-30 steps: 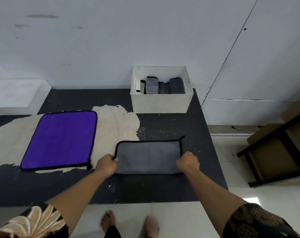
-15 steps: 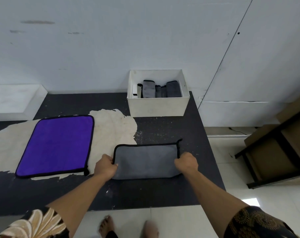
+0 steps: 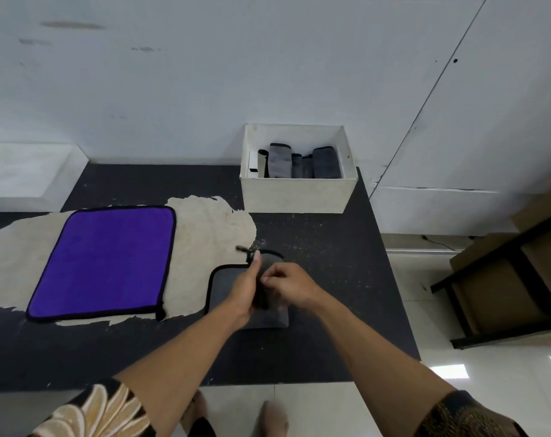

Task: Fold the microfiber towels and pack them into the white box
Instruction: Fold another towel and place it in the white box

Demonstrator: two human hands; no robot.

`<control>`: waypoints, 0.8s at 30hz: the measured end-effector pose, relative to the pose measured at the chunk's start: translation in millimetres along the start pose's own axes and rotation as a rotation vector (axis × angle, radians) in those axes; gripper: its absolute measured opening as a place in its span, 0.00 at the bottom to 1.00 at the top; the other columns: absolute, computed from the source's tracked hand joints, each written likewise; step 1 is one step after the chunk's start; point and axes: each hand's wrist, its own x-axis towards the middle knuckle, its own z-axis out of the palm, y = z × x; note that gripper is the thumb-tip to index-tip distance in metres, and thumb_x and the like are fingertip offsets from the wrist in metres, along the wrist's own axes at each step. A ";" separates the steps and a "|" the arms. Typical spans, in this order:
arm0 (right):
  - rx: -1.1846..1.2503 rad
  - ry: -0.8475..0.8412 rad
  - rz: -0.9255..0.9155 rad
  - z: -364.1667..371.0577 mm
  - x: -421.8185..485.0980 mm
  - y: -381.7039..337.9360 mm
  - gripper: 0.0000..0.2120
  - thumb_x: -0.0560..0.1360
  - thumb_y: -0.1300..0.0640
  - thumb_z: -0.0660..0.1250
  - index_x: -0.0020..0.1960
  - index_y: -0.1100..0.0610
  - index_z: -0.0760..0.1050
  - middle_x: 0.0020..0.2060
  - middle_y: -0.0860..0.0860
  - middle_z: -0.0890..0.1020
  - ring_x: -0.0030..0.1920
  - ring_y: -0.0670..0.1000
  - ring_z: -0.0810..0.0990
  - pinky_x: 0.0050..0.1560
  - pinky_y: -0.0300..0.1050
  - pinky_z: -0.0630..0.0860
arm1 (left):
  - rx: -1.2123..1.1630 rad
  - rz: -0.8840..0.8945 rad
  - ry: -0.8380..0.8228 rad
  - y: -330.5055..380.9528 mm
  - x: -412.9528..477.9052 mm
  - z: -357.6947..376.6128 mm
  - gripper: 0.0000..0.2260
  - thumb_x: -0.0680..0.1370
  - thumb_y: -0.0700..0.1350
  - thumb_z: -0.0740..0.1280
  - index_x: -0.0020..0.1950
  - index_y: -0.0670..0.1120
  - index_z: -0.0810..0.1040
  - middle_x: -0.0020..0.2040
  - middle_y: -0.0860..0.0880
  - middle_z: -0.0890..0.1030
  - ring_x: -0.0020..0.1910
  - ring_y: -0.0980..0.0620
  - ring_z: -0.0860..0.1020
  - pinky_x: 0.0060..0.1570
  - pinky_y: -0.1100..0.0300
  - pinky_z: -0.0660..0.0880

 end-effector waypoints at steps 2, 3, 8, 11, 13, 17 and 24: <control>0.093 -0.101 0.019 2.1 1.2 0.7 0.07 0.80 0.60 0.61 0.51 0.54 0.78 0.47 0.50 0.82 0.38 0.49 0.84 0.29 0.41 0.78 | 0.053 0.018 0.116 -3.1 2.5 -9.1 0.22 0.76 0.63 0.65 0.52 0.45 0.84 0.49 0.45 0.85 0.52 0.45 0.83 0.56 0.48 0.78; 0.112 -0.096 0.027 1.6 1.8 2.7 0.08 0.81 0.61 0.60 0.51 0.55 0.78 0.50 0.51 0.82 0.38 0.50 0.84 0.29 0.41 0.78 | 0.094 0.050 0.171 -5.8 4.8 -15.2 0.17 0.77 0.57 0.67 0.52 0.44 0.83 0.49 0.44 0.85 0.53 0.43 0.82 0.58 0.45 0.77; -0.019 0.195 0.122 -3.3 7.9 25.8 0.05 0.78 0.59 0.65 0.46 0.51 0.77 0.44 0.49 0.83 0.36 0.48 0.83 0.32 0.43 0.81 | 0.315 0.147 0.362 -13.0 9.5 -40.9 0.04 0.78 0.45 0.68 0.52 0.48 0.80 0.49 0.48 0.83 0.50 0.46 0.81 0.54 0.46 0.79; -0.187 0.203 0.141 1.0 12.7 43.0 0.01 0.76 0.54 0.68 0.46 0.49 0.76 0.43 0.47 0.82 0.41 0.49 0.83 0.38 0.49 0.84 | 0.413 0.169 0.478 -15.1 10.1 -58.0 0.11 0.78 0.47 0.67 0.59 0.46 0.79 0.54 0.48 0.81 0.52 0.47 0.79 0.56 0.50 0.77; -0.289 0.154 0.147 7.7 13.8 51.5 0.08 0.75 0.50 0.70 0.53 0.50 0.76 0.47 0.47 0.81 0.46 0.51 0.82 0.46 0.52 0.83 | 0.475 0.120 0.533 -18.1 9.4 -67.8 0.17 0.78 0.46 0.68 0.65 0.43 0.76 0.58 0.46 0.80 0.56 0.46 0.78 0.58 0.53 0.75; -0.450 0.113 0.153 19.5 12.4 63.9 0.20 0.74 0.47 0.71 0.62 0.52 0.74 0.57 0.52 0.78 0.55 0.52 0.79 0.56 0.48 0.79 | 0.584 0.071 0.499 -22.1 7.1 -80.2 0.20 0.78 0.43 0.68 0.68 0.41 0.73 0.63 0.43 0.78 0.59 0.44 0.76 0.60 0.55 0.73; -0.539 0.136 0.112 23.9 14.5 61.4 0.23 0.74 0.44 0.71 0.64 0.52 0.72 0.58 0.53 0.76 0.56 0.52 0.77 0.57 0.46 0.75 | 0.640 0.239 0.506 -13.1 3.5 -90.9 0.15 0.80 0.42 0.63 0.67 0.46 0.74 0.55 0.49 0.79 0.50 0.52 0.75 0.51 0.60 0.71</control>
